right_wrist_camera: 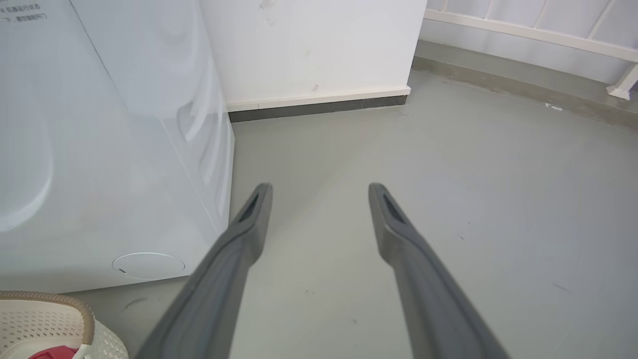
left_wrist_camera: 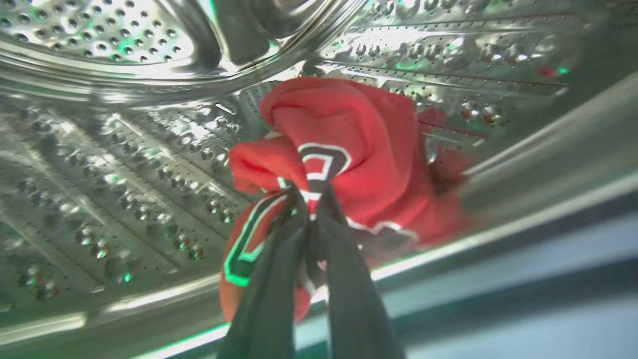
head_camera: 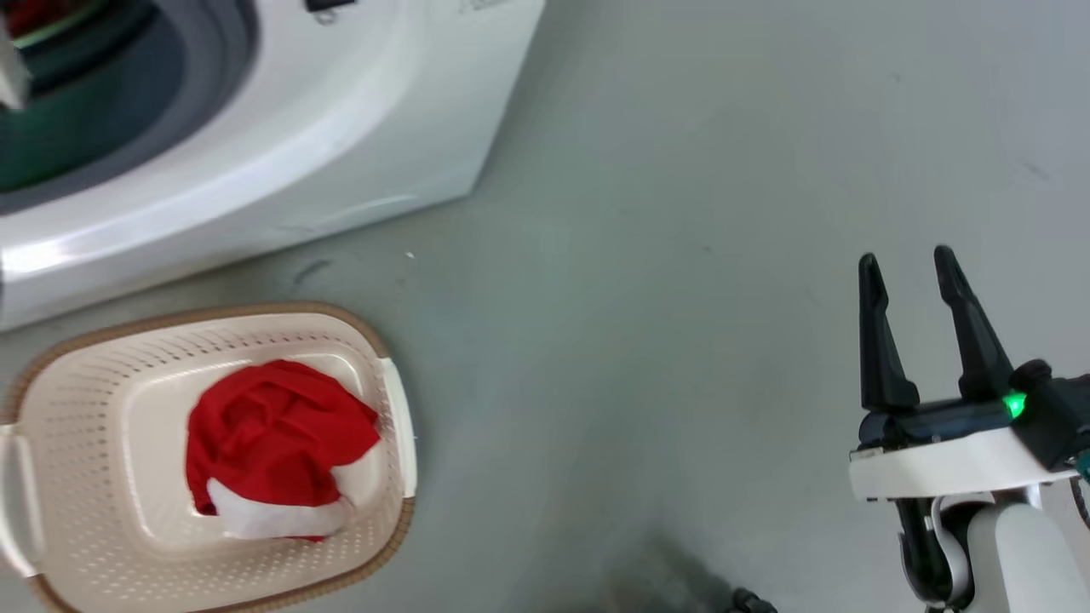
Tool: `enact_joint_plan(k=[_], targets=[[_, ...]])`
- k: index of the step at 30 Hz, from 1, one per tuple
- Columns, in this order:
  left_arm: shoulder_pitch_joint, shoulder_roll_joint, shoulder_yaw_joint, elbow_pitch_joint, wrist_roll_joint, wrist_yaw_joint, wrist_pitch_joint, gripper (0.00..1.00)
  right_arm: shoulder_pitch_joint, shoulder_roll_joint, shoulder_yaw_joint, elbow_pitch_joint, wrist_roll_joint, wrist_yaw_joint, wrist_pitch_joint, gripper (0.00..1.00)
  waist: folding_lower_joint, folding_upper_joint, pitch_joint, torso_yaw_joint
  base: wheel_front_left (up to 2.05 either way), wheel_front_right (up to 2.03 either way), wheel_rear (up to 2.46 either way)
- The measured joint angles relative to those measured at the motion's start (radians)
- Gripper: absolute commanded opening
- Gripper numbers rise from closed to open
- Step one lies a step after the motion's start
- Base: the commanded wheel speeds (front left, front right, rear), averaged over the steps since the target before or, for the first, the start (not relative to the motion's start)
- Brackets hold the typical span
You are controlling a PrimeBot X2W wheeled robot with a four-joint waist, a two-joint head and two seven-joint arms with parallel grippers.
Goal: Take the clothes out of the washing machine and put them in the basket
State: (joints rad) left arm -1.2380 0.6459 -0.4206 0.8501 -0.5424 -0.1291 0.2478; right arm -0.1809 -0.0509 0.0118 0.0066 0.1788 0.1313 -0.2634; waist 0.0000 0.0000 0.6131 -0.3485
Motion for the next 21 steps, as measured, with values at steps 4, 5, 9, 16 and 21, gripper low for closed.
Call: enact_joint_plan(k=[4,5,9,16,21], targets=[[0.114,-0.033,-0.041,-0.026,-0.052,0.000,-0.094,0.00,0.027,0.000,-0.011,0.009,-0.035,0.000,0.000,1.00,0.0000,0.0001,-0.073,0.040,0.00,0.00,0.00],[0.142,-0.043,-0.051,-0.035,-0.062,0.000,-0.116,0.00,0.034,0.000,-0.013,0.011,-0.042,0.000,0.000,1.00,0.0000,0.0000,-0.092,0.051,0.00,0.00,0.00],[0.246,-0.077,-0.063,-0.078,-0.090,0.000,-0.211,0.00,0.059,0.000,-0.018,0.020,-0.066,0.000,0.000,1.00,-0.0001,0.0000,-0.167,0.095,0.00,0.00,0.00],[0.403,-0.112,-0.062,-0.210,-0.105,0.030,-0.341,0.00,0.101,0.000,-0.030,0.032,-0.100,0.000,0.000,1.00,-0.0002,0.0001,-0.288,0.175,0.00,0.00,0.00],[0.496,-0.094,-0.059,-0.364,-0.085,0.084,-0.406,0.00,0.125,0.000,-0.038,0.037,-0.108,0.000,0.000,1.00,-0.0003,0.0000,-0.358,0.228,0.00,0.00,0.00]])
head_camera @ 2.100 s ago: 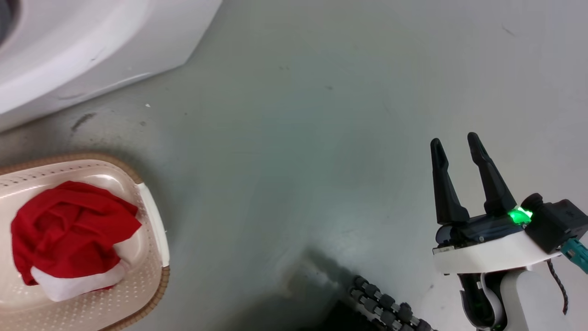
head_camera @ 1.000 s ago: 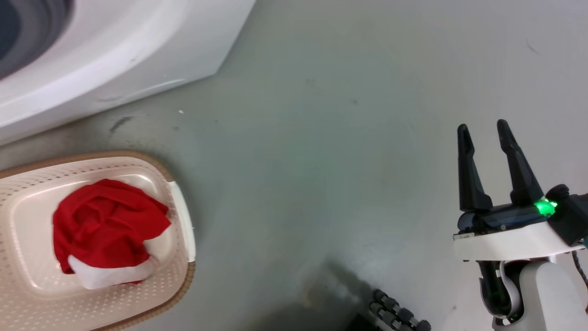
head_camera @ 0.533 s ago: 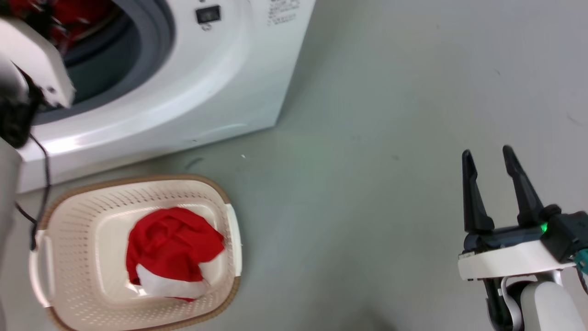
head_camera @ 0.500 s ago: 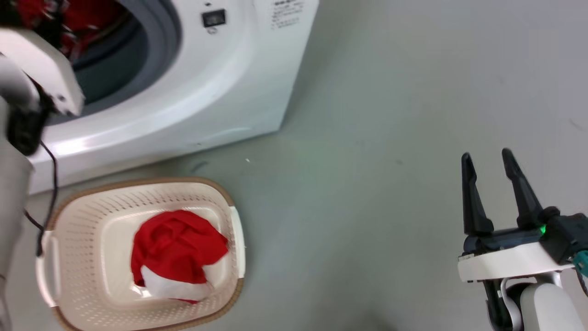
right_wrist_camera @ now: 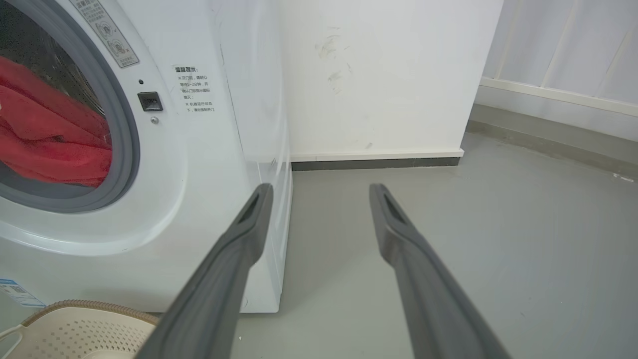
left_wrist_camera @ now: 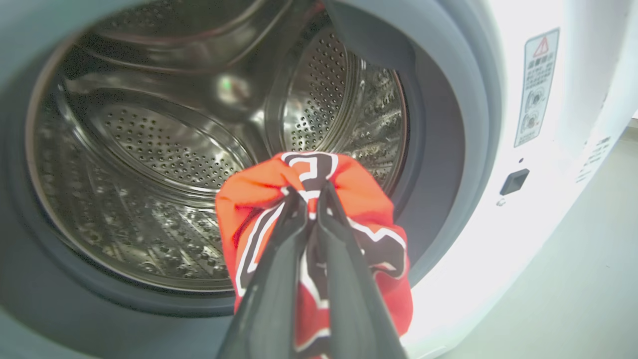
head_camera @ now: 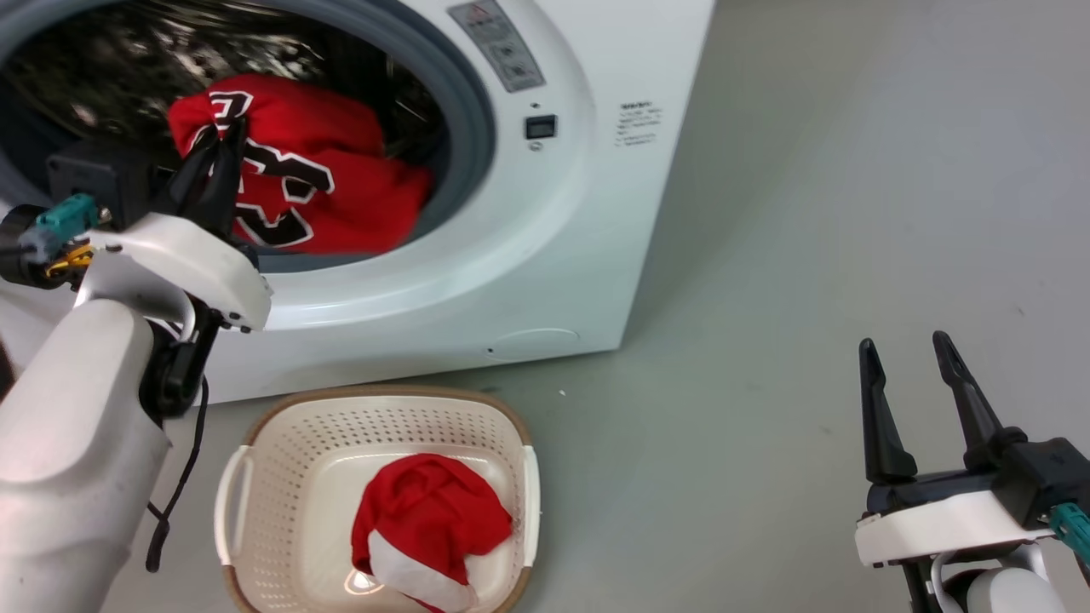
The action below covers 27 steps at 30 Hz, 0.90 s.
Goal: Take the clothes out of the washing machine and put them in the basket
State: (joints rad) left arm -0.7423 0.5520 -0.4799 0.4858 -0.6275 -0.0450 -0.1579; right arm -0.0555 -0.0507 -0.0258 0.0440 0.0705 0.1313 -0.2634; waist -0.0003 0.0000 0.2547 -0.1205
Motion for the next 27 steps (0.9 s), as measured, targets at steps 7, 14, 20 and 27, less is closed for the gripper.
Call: enact_joint_plan(k=[7,14,20,27], targets=[[0.100,0.029,0.020,-0.264,0.010,0.079,-0.035,0.00,0.023,0.000,-0.021,0.006,-0.002,0.000,0.000,1.00,0.0000,0.0000,-0.062,0.069,0.00,0.00,0.00],[0.233,0.051,0.011,-0.491,0.013,0.161,0.001,0.00,0.035,0.000,-0.029,0.008,-0.009,0.000,0.000,1.00,0.0001,0.0000,-0.095,0.124,0.00,0.00,0.00],[0.338,0.047,-0.020,-0.554,0.007,0.208,0.036,0.00,0.035,0.000,-0.028,0.005,-0.011,0.000,0.000,1.00,0.0001,0.0000,-0.087,0.148,0.00,0.00,0.00],[0.411,0.040,-0.086,-0.454,-0.001,0.203,0.086,0.00,0.028,0.000,-0.024,0.002,-0.019,0.000,0.000,1.00,0.0003,0.0000,-0.047,0.156,0.00,0.00,0.00]])
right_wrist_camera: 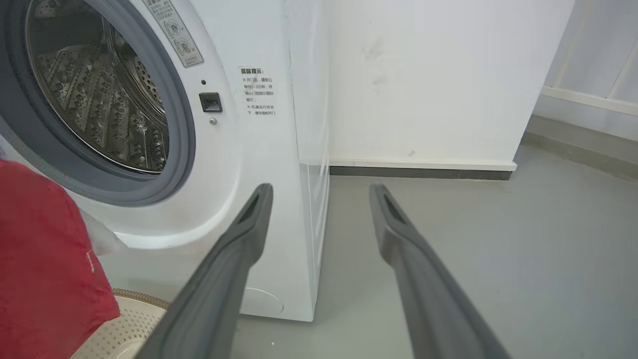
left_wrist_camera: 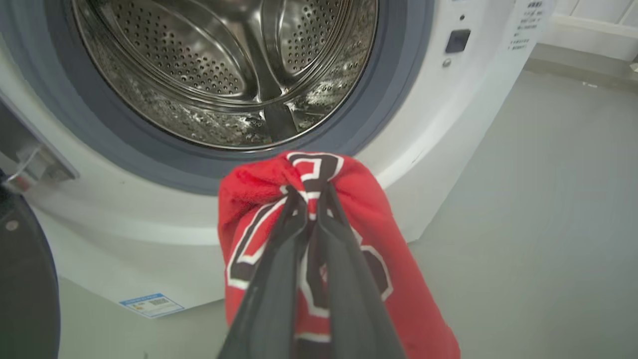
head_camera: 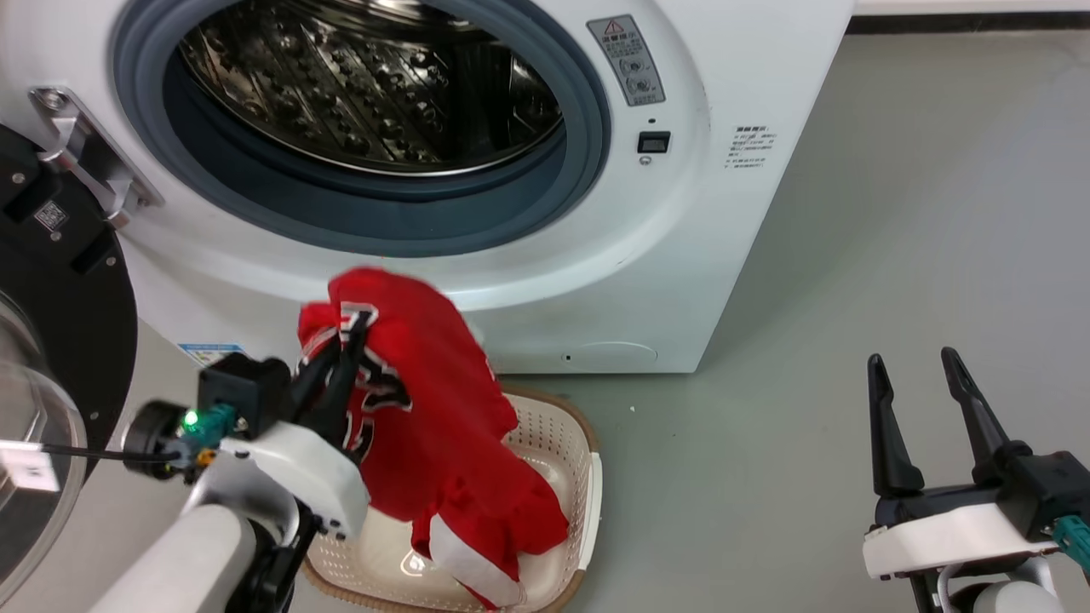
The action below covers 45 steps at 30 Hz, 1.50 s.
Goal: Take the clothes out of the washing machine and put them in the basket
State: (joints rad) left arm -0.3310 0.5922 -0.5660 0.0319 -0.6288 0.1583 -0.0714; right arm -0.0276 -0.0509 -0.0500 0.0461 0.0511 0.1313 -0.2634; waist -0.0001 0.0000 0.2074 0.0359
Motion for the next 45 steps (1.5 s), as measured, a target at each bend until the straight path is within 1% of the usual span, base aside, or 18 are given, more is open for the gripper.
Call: enact_joint_plan(k=[2,4,8,10,15,21,23,28,33,40,45], targets=[[0.008,-0.008,-0.014,0.063,-0.003,-0.010,0.005,0.00,-0.008,0.000,0.002,-0.001,-0.002,0.000,0.000,1.00,0.0000,0.0000,0.015,-0.002,0.00,0.00,0.00],[0.010,-0.018,-0.031,0.139,-0.012,-0.031,0.011,0.00,-0.015,0.000,0.004,-0.003,-0.006,0.000,0.000,1.00,0.0001,0.0000,0.033,-0.006,0.00,0.00,0.00],[-0.004,-0.064,-0.054,0.291,-0.021,-0.072,-0.002,0.00,-0.033,0.000,0.005,-0.008,-0.009,0.000,0.000,1.00,0.0001,0.0000,0.075,-0.020,0.00,0.00,0.00],[-0.031,-0.083,-0.072,0.365,-0.015,-0.090,-0.004,0.00,-0.041,0.000,0.006,-0.012,-0.016,0.000,0.000,1.00,0.0001,0.0000,0.101,-0.028,0.00,0.00,0.00],[-0.109,-0.153,-0.102,0.546,-0.010,-0.130,-0.007,0.00,-0.069,0.000,0.008,-0.023,-0.018,0.000,0.000,1.00,0.0002,0.0000,0.173,-0.054,0.00,0.00,0.00],[-0.215,-0.229,-0.110,0.766,-0.011,-0.167,-0.012,0.00,-0.105,0.000,0.012,-0.043,-0.019,0.000,0.000,1.00,0.0002,0.0000,0.273,-0.096,0.00,0.00,0.00],[-0.251,-0.250,-0.111,0.832,-0.015,-0.173,-0.012,0.00,-0.116,0.000,0.015,-0.046,-0.018,0.000,0.000,1.00,0.0002,0.0000,0.307,-0.111,0.00,0.00,0.00],[-0.324,-0.265,-0.095,0.995,-0.028,-0.179,-0.029,0.00,-0.133,0.000,0.018,-0.057,-0.012,0.000,0.000,1.00,0.0003,0.0000,0.389,-0.151,0.00,0.00,0.00],[-0.372,-0.256,-0.052,1.127,-0.059,-0.157,-0.066,0.00,-0.142,0.000,0.018,-0.069,0.002,0.000,0.000,1.00,0.0002,0.0000,0.460,-0.185,0.00,0.00,0.00],[-0.434,-0.265,-0.045,1.199,-0.069,-0.174,-0.104,0.00,-0.155,0.000,0.021,-0.075,-0.006,0.000,0.000,1.00,0.0003,0.0000,0.530,-0.198,0.00,0.00,0.00],[-0.452,-0.285,-0.049,1.221,-0.070,-0.185,-0.122,0.00,-0.163,0.000,0.023,-0.076,-0.015,0.000,0.000,1.00,0.0002,0.0000,0.533,-0.186,0.00,0.00,0.00]])
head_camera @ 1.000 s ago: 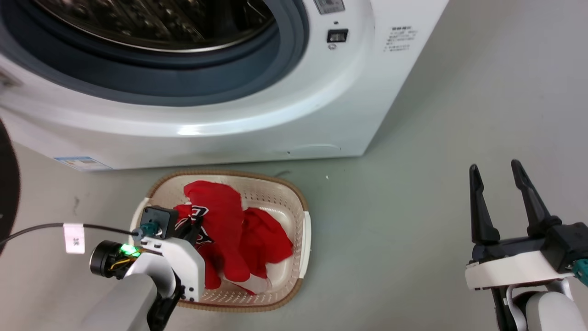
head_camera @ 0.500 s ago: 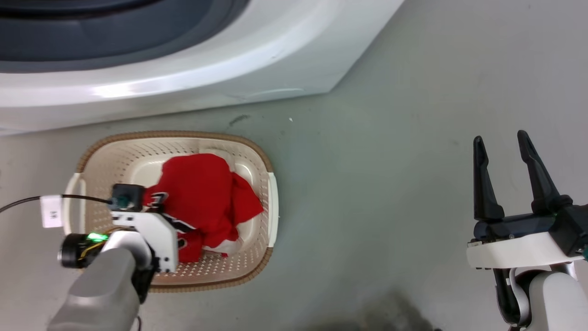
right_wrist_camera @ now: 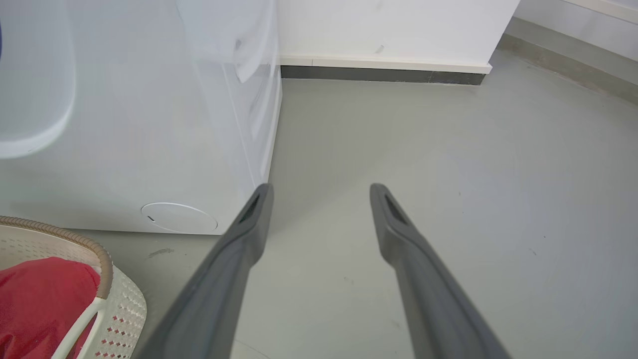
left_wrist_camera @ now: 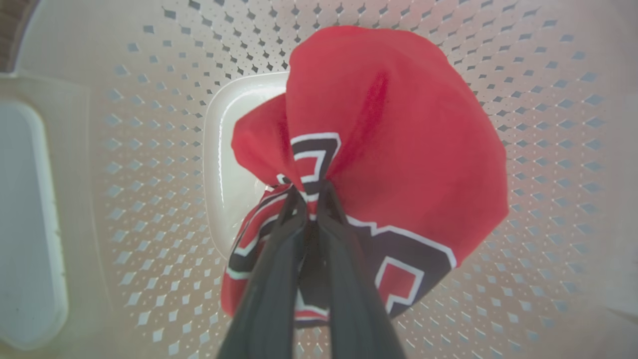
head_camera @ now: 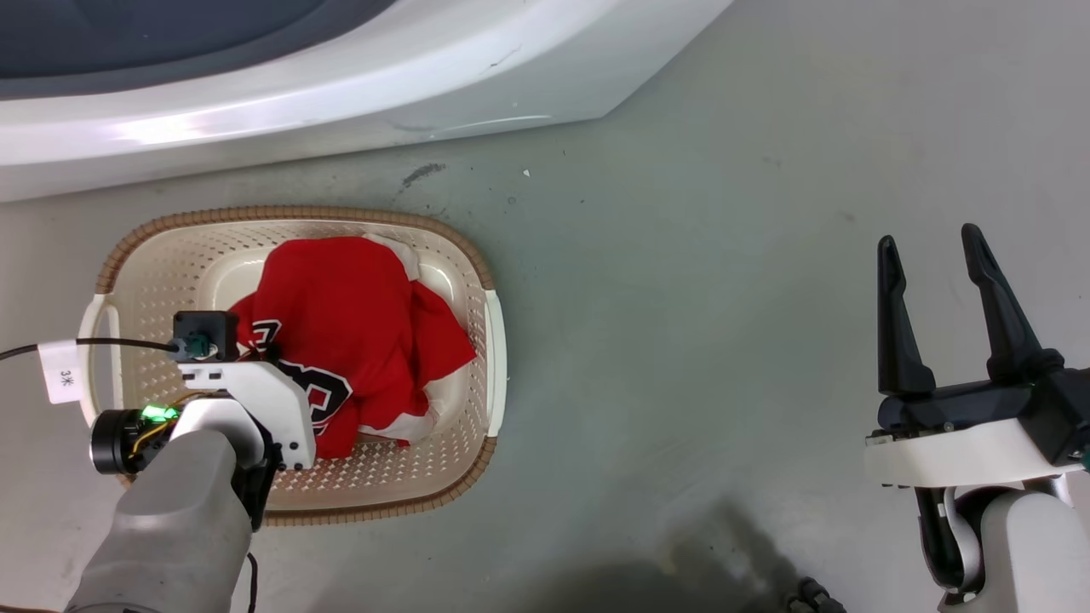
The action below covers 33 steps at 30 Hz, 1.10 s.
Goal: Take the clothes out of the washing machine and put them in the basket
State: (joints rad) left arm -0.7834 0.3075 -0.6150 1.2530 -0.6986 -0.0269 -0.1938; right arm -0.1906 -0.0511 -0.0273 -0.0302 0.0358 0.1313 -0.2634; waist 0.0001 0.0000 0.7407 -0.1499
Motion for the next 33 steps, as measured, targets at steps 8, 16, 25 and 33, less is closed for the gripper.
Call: enact_joint_plan(k=[8,16,25,33], targets=[[0.021,-0.043,0.009,0.012,-0.016,-0.021,-0.053,1.00,0.002,0.000,0.005,0.026,-0.014,0.000,0.000,1.00,0.0000,0.0000,-0.075,0.015,0.00,0.00,0.00],[0.052,-0.025,0.100,-0.156,-0.007,-0.016,-0.068,1.00,0.010,0.000,-0.021,0.063,-0.037,0.000,0.000,1.00,-0.0001,0.0000,-0.216,0.048,0.00,0.00,0.00],[0.230,-0.010,0.331,-0.591,0.168,0.020,-0.069,1.00,0.042,0.000,-0.077,0.086,-0.047,0.000,0.000,1.00,-0.0002,0.0000,-0.399,0.104,0.00,0.00,0.00],[0.448,-0.089,0.490,-0.911,0.342,0.004,-0.069,1.00,0.101,0.000,-0.105,0.092,-0.063,0.000,0.000,1.00,-0.0004,0.0000,-0.547,0.150,0.00,0.00,0.00]])
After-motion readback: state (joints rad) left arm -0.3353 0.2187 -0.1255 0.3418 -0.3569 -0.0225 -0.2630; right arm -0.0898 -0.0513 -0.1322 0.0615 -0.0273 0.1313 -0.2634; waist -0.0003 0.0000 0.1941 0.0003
